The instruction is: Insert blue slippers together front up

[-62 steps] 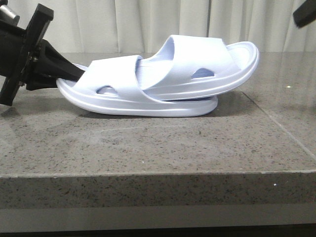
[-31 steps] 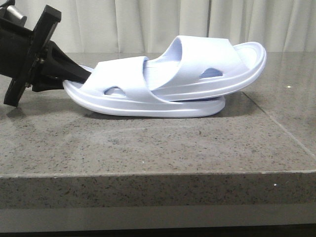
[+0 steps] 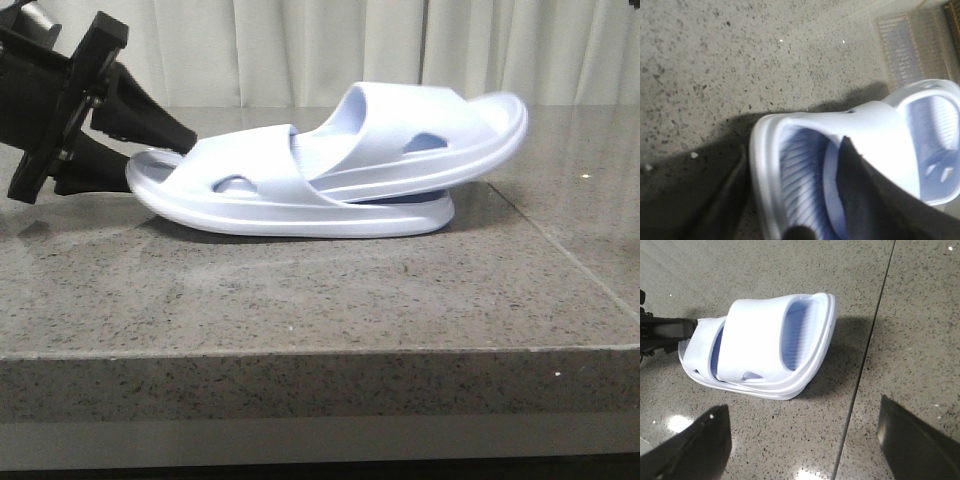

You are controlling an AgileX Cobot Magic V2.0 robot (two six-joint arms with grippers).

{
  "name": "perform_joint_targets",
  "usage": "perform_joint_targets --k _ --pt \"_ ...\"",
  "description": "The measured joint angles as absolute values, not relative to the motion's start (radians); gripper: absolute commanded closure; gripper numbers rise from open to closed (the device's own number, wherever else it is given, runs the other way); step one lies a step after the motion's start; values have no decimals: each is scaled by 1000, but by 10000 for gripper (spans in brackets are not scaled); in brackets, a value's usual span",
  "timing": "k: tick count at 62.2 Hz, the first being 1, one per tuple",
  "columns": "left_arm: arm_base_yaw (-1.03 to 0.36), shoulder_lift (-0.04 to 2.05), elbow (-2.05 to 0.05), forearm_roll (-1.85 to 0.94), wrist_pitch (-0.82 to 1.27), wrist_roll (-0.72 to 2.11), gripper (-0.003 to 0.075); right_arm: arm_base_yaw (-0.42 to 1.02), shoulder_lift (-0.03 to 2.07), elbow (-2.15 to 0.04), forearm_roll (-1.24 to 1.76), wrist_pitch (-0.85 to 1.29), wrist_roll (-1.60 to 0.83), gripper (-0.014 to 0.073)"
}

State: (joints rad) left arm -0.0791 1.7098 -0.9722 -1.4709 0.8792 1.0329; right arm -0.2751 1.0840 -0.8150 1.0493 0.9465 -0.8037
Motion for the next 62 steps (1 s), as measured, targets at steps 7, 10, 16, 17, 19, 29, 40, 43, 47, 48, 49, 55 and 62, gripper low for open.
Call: perform_joint_targets --k 7,10,16,17,19,29,40,43,47,48,49,55,62 --pt "-59 1707 -1017 -1348 875 955 279 -275 1084 -815 1049 946 -804 -20" --pt "-51 1694 -1044 -1260 862 900 279 -275 1082 -815 1049 946 -804 -20" --pt "-33 1654 -1097 -1072 843 779 279 -275 1082 -815 1049 946 -802 -20" --pt "-31 1643 -1109 -1028 840 750 279 -275 1082 -815 1049 946 -802 -20" --pt "-28 1626 -1124 -964 835 708 279 -275 1082 -815 1049 946 -802 -20" --pt "-27 1502 -1192 -549 833 422 279 -273 1062 -815 1039 965 -790 37" --pt "-23 1307 -1191 -247 847 226 279 -192 965 -836 874 966 -692 172" --pt "-23 1259 -1175 -225 847 206 279 -153 940 -840 814 961 -654 172" --pt "-22 1187 -1135 -206 845 192 279 -109 900 -840 737 956 -594 172" --pt "-22 1163 -1119 -203 845 189 279 -98 892 -840 706 956 -571 172" --pt "-22 1139 -1103 -198 842 188 279 -89 881 -840 674 958 -546 172" --pt "-22 1028 -1019 -181 838 181 279 -72 827 -841 498 972 -410 172" --pt "-22 899 -929 -131 834 146 279 -72 763 -841 372 999 -300 172"
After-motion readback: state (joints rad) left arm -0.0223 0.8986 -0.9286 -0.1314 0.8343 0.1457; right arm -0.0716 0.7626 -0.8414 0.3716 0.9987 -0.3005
